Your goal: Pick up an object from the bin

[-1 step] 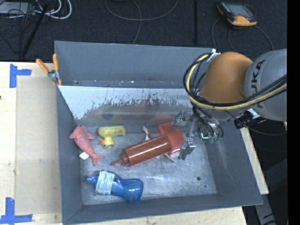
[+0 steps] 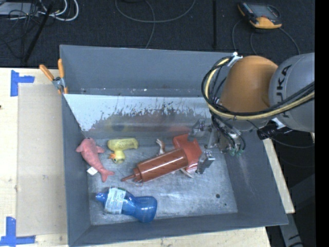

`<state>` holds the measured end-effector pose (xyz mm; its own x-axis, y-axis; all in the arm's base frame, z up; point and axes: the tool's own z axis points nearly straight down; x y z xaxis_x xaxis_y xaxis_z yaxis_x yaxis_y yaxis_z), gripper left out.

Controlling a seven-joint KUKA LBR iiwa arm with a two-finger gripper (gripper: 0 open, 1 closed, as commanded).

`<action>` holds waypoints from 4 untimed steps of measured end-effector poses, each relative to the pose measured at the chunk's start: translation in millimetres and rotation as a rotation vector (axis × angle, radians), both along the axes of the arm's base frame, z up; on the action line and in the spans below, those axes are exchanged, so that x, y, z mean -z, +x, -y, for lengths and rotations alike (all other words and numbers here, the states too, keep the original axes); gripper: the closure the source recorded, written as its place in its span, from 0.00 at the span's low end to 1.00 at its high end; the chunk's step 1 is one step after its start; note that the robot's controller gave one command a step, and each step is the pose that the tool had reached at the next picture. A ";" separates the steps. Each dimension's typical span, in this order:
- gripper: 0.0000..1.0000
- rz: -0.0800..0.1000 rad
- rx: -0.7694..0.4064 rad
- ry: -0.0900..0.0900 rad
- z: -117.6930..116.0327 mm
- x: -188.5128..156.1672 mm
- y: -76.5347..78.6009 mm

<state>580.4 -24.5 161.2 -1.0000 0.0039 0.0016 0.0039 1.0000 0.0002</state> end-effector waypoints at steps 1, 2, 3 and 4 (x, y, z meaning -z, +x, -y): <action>0.00 0.003 -0.123 0.000 -28.3 47.1 1.3; 0.00 -0.001 -0.284 0.001 -44.6 55.5 -2.3; 0.00 0.002 -0.138 0.000 -43.7 46.1 -2.2; 0.00 0.001 -0.035 0.000 -55.3 73.9 -8.4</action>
Offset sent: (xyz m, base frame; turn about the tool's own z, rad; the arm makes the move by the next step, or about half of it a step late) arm -0.0029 0.0515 -0.0389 -0.3539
